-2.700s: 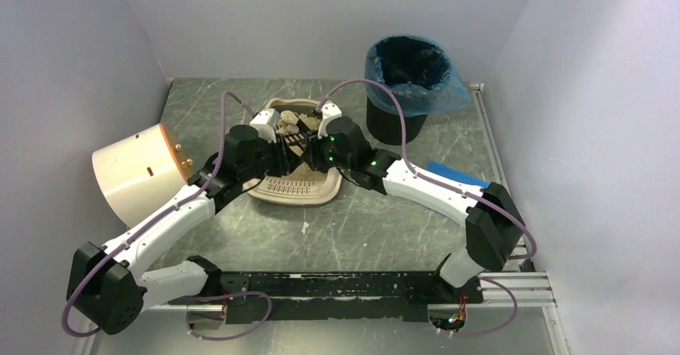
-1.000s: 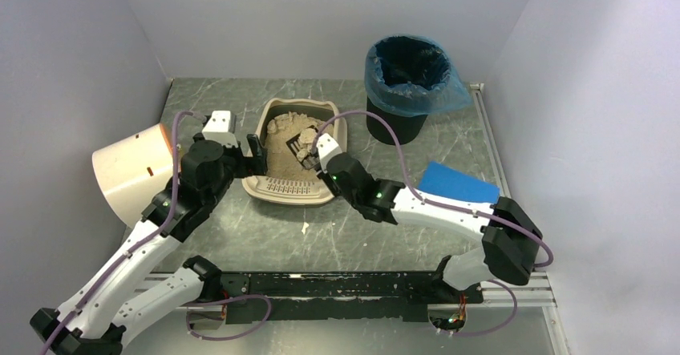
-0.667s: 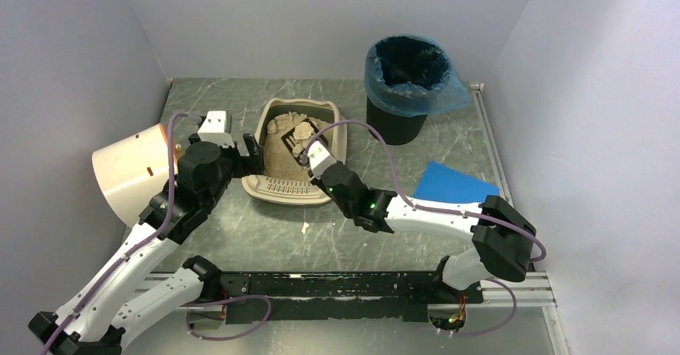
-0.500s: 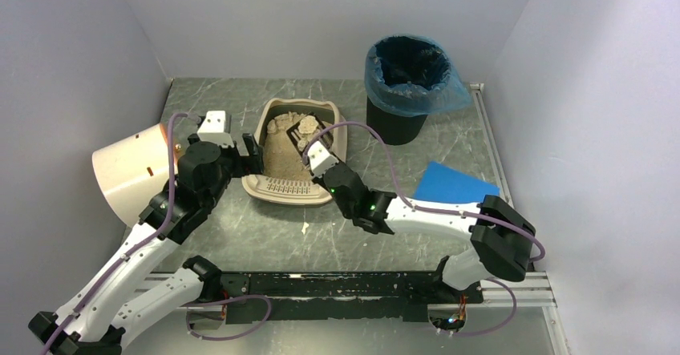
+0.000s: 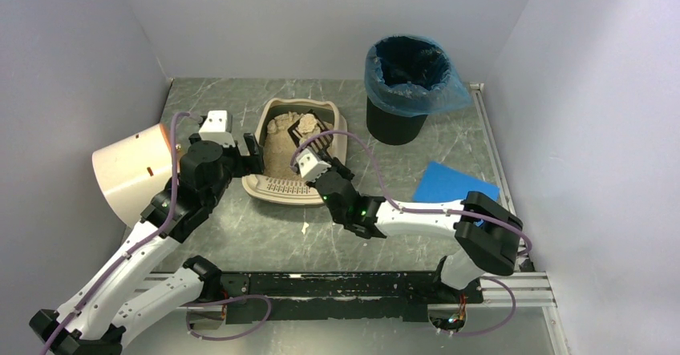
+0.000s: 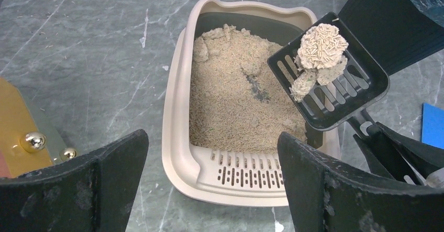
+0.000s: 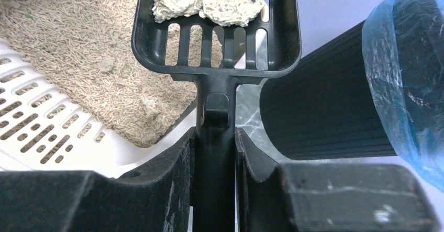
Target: Clean the litter box
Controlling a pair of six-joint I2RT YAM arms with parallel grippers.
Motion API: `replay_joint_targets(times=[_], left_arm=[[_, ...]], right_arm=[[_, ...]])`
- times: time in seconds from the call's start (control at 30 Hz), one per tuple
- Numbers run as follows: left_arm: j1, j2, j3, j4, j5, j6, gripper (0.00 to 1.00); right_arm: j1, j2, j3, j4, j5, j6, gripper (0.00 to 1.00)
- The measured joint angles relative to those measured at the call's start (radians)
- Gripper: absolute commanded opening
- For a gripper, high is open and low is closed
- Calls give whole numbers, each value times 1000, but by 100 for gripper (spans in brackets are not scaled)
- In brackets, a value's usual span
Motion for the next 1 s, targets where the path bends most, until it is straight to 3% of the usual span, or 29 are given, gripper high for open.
replay_joint_targets(times=[0.2, 0.47, 1.0], left_arm=[[0, 0, 0, -2, -5, 0, 98], [0, -1, 0, -3, -6, 0, 98], [0, -1, 0, -2, -6, 0, 98]], right_arm=[[-24, -19, 0, -40, -114, 126, 0], [-155, -88, 93, -284, -355, 387, 0], [-152, -139, 139, -446, -417, 413, 0]])
